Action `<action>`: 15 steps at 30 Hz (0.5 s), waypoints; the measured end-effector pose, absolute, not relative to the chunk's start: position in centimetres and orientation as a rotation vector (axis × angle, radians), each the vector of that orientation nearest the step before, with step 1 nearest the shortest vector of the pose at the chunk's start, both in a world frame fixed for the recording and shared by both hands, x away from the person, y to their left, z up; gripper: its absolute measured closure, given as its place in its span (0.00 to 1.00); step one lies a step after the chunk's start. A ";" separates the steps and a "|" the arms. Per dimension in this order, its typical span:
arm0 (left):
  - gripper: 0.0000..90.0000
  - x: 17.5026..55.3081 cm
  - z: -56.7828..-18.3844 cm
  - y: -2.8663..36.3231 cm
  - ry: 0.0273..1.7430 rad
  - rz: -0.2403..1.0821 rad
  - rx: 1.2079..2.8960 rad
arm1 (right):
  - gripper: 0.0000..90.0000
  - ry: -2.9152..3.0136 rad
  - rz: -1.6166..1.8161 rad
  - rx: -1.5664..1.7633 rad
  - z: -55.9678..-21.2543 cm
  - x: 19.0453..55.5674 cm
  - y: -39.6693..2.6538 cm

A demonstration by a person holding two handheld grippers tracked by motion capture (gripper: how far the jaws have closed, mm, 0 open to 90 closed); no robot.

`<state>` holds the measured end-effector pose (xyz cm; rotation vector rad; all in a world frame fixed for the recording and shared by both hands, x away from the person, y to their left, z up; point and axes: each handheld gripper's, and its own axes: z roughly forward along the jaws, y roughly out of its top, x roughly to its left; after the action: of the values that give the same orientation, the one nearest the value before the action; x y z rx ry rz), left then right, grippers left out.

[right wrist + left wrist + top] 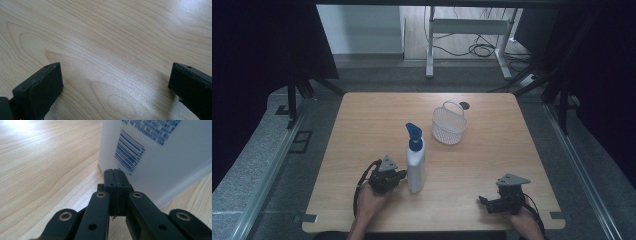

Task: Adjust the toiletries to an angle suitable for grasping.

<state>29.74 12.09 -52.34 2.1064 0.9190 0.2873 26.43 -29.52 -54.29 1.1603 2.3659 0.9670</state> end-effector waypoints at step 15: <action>0.99 29.8 -52.4 10.0 0.867 0.259 2.123 | 0.00 2.365 0.967 1.161 -54.3 26.4 -29.5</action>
<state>29.76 10.01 -52.36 2.1230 0.8673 0.2588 26.43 -29.49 -54.30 1.1606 2.3649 0.9672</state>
